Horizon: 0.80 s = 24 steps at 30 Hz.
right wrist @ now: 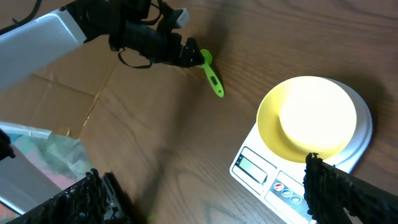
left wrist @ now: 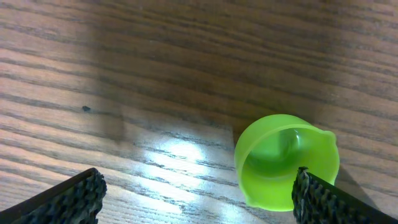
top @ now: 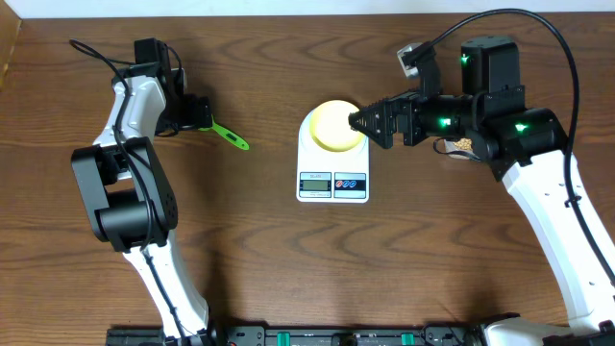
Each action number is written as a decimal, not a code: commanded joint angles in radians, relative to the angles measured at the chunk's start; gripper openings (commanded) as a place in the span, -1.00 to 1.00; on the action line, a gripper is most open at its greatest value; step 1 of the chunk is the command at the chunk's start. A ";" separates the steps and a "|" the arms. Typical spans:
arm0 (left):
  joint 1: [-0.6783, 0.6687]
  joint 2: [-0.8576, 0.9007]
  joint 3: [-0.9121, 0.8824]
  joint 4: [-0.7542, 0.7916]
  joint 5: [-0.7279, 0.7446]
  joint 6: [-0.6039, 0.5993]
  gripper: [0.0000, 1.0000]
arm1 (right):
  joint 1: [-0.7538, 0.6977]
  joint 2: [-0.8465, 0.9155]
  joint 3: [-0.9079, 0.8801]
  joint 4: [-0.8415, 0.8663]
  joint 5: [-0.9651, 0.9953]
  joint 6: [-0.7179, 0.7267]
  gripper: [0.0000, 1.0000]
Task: Scoop item into bowl and weigh 50g on scale
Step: 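Grasp the green scoop's bowl end with the left gripper and lift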
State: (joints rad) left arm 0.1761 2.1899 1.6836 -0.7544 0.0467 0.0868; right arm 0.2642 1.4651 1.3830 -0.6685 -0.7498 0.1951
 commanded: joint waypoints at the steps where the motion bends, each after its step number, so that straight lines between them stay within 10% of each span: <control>1: 0.005 -0.016 0.008 0.014 -0.002 0.017 0.96 | 0.003 -0.010 0.021 -0.001 0.011 0.011 0.99; 24: 0.013 -0.019 0.007 0.113 -0.002 0.051 0.88 | 0.003 -0.010 0.021 -0.002 0.018 0.030 0.99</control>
State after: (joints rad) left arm 0.1772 2.1895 1.6836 -0.6449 0.0467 0.1242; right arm 0.2642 1.4651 1.3830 -0.6685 -0.7319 0.2043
